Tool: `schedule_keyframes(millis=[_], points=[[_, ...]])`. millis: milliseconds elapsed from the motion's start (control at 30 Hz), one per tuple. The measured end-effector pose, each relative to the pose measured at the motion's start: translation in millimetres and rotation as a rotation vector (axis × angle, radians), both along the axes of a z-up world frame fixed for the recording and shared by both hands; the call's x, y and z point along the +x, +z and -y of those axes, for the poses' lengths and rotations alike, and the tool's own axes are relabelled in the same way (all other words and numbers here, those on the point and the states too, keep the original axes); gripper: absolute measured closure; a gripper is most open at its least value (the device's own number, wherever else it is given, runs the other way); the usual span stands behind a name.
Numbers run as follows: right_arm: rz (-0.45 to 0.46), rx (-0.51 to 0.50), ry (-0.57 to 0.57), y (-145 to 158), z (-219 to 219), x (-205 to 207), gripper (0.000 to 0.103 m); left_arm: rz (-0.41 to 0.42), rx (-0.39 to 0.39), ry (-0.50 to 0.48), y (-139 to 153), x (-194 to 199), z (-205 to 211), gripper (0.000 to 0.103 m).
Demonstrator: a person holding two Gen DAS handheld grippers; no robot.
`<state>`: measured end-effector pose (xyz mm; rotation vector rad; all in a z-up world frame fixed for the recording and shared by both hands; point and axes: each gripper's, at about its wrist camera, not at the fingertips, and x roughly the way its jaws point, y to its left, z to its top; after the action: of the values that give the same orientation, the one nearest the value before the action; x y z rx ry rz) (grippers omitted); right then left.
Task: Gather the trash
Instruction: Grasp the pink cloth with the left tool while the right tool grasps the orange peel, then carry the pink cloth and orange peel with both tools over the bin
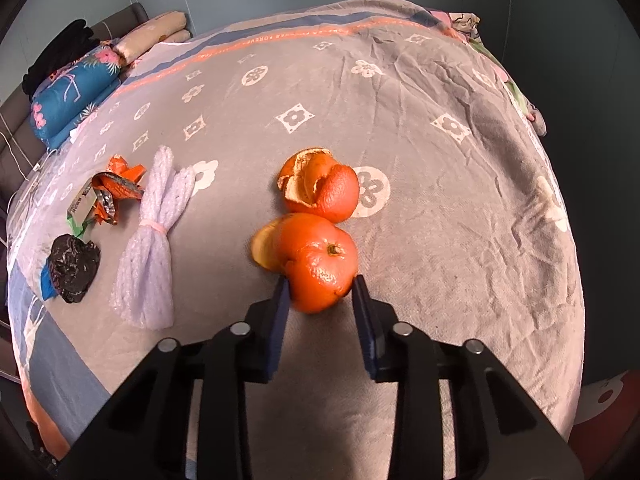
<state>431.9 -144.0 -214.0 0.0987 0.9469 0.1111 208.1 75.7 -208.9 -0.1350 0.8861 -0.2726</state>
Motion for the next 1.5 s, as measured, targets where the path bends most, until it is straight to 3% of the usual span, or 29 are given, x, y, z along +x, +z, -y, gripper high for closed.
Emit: schedule_keyframes(millis=[300, 633, 1033, 1500], points=[[0.028, 0.023, 0.027, 21.6, 1.4, -22.6, 0.080, 0.020, -0.029, 0.004, 8.8, -6.2, -7.1, 0.081], [0.085, 0.085, 0.053, 65.5, 18.6, -78.4, 0.080, 0.095, -0.022, 0.025, 40.3, -19.8, -11.4, 0.081], [0.164, 0.166, 0.123, 113.9, 35.5, -152.3, 0.080, 0.178, 0.000, 0.099, 100.4, -46.0, -5.5, 0.081], [0.279, 0.205, 0.134, 162.9, 78.9, -236.7, 0.080, 0.270, -0.021, 0.052, 165.6, -78.4, 37.2, 0.081]])
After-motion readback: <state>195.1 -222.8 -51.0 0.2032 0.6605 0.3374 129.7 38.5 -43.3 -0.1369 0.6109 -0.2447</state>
